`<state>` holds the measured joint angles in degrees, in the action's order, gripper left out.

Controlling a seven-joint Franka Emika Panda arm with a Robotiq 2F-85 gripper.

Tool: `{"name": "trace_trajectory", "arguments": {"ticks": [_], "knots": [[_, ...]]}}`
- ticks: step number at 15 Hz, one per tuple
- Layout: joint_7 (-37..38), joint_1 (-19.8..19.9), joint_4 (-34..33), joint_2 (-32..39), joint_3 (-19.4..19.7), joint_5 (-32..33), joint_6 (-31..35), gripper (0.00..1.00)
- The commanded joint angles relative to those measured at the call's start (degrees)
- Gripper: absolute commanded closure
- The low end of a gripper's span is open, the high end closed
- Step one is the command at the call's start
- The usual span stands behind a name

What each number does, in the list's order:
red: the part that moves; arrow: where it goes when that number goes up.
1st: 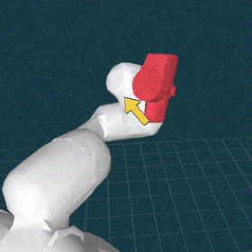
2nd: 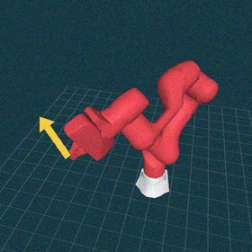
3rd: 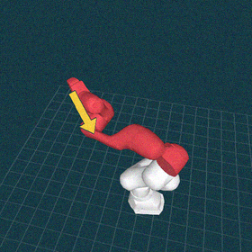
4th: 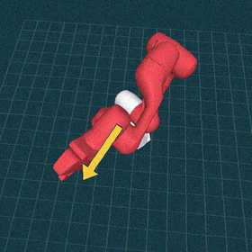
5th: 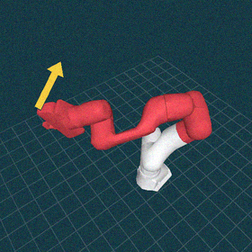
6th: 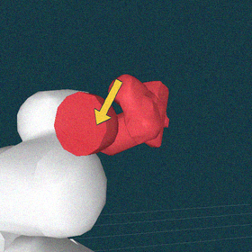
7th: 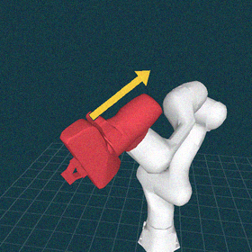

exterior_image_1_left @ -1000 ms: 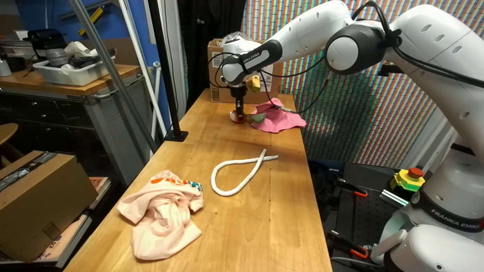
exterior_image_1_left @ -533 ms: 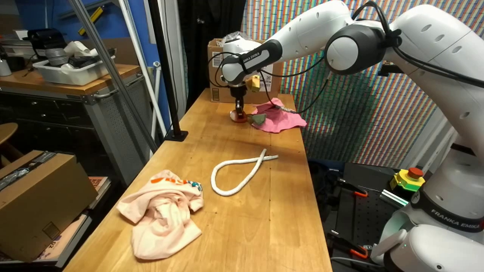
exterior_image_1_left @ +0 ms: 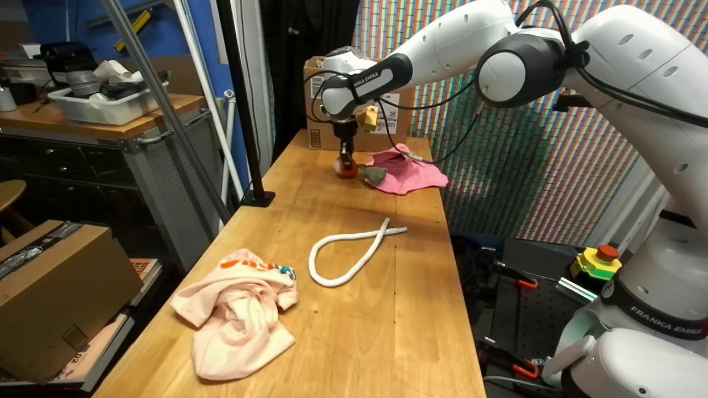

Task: Move the pink shirt to the left then move the peach colored shirts to the right then move the turnip plushie to the left

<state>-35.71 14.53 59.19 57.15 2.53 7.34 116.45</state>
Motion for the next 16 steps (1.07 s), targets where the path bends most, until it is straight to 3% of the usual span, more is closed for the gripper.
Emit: {"name": "trace_trajectory", "arguments": {"ticks": [1,16], "knots": [[2.36,-1.29,-0.01,-2.28,-0.02,0.48,1.14,0.95],[7.71,-6.24,0.47,-7.30,-2.73,-1.24,3.54,0.96]]}}
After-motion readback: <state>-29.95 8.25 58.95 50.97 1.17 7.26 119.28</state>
